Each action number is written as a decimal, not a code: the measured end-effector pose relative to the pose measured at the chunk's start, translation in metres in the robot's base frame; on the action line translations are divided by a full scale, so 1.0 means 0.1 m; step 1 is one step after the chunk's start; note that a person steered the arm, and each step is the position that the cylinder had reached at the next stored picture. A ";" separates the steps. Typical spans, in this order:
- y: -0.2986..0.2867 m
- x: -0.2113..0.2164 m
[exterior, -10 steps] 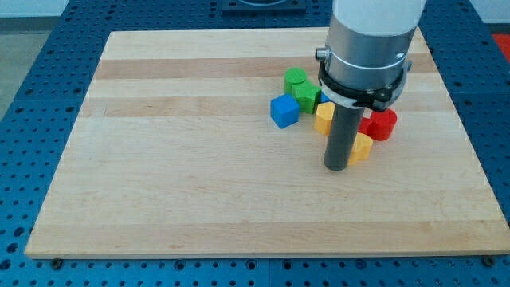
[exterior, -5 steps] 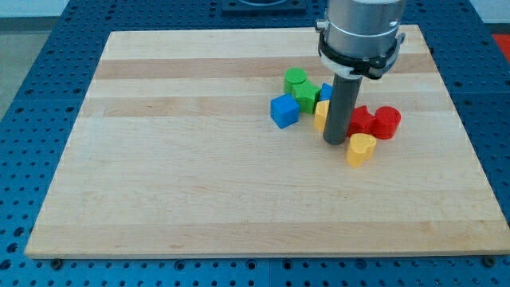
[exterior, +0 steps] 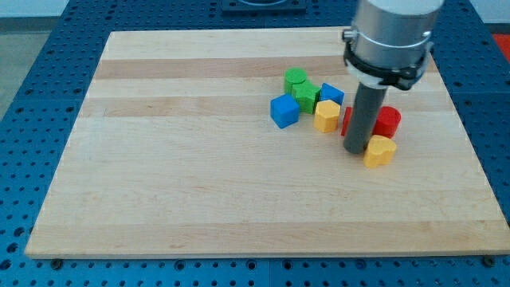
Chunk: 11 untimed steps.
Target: Push the red star into the group of blocks
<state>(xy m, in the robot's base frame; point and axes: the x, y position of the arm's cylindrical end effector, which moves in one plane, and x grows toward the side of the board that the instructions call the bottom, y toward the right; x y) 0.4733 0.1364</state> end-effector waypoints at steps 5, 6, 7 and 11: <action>0.18 -0.18; 0.16 -0.21; 0.15 -0.21; -0.20 -0.47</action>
